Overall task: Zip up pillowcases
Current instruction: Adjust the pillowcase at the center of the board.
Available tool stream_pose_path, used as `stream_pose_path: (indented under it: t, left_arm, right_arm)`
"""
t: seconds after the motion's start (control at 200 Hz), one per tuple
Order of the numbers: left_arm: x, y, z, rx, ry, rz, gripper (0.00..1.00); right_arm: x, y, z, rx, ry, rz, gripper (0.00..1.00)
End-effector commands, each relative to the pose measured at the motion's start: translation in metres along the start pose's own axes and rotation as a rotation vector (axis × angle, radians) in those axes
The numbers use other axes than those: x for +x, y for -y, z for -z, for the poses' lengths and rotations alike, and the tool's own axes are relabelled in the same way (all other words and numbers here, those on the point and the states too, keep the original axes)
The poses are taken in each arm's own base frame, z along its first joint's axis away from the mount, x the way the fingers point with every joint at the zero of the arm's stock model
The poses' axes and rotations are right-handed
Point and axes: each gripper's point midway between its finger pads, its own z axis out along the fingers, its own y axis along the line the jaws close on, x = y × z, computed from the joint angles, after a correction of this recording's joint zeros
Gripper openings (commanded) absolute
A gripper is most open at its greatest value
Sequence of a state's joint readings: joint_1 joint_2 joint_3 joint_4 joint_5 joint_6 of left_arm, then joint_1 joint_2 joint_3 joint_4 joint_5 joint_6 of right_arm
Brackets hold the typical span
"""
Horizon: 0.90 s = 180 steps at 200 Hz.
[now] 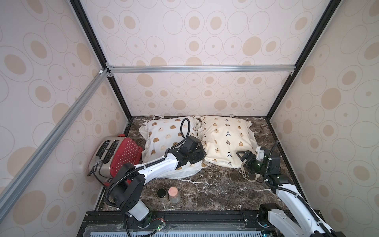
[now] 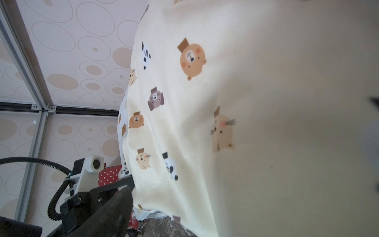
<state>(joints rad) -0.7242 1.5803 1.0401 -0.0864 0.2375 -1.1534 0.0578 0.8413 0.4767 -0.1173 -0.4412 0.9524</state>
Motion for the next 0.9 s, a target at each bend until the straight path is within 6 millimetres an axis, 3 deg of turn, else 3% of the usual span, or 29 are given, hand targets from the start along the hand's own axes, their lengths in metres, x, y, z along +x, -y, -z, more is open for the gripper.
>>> stream_pose_path:
  t: [0.0,0.085,0.235,0.381,0.516,0.641,0.741,0.821,0.896]
  left_arm:
    - [-0.010,0.018,0.010,0.033,0.018,-0.032,0.00]
    - [-0.009,0.015,0.010,0.027,0.013,-0.035,0.00]
    - [-0.007,0.016,0.008,0.027,-0.002,-0.035,0.00]
    - [-0.010,0.017,0.012,0.025,0.013,-0.044,0.00]
    - [-0.011,0.024,0.013,0.039,0.010,-0.045,0.00]
    - [-0.013,0.021,0.015,0.023,0.021,-0.043,0.00]
    - [-0.015,0.020,0.016,0.017,0.032,-0.040,0.00]
    - [-0.016,0.018,0.016,0.005,0.038,-0.042,0.00]
    - [-0.019,0.016,0.018,-0.010,0.050,-0.047,0.00]
  right_arm:
    - [0.016,-0.001,0.006,0.026,-0.098,-0.024,0.89]
    - [0.016,-0.010,0.005,-0.017,-0.106,-0.026,0.89]
    - [-0.001,-0.044,0.004,-0.173,-0.051,-0.021,0.90]
    - [-0.016,-0.051,0.006,-0.168,0.026,-0.018,0.91]
    - [-0.022,-0.020,-0.011,-0.044,0.072,-0.024,0.91]
    - [-0.025,-0.016,-0.027,-0.053,0.068,0.013,0.92]
    - [-0.026,0.000,-0.037,-0.002,0.075,0.042,0.92]
    - [-0.028,0.015,-0.038,0.078,0.084,0.076,0.93]
    - [-0.029,0.041,-0.031,0.228,0.093,0.086,0.93]
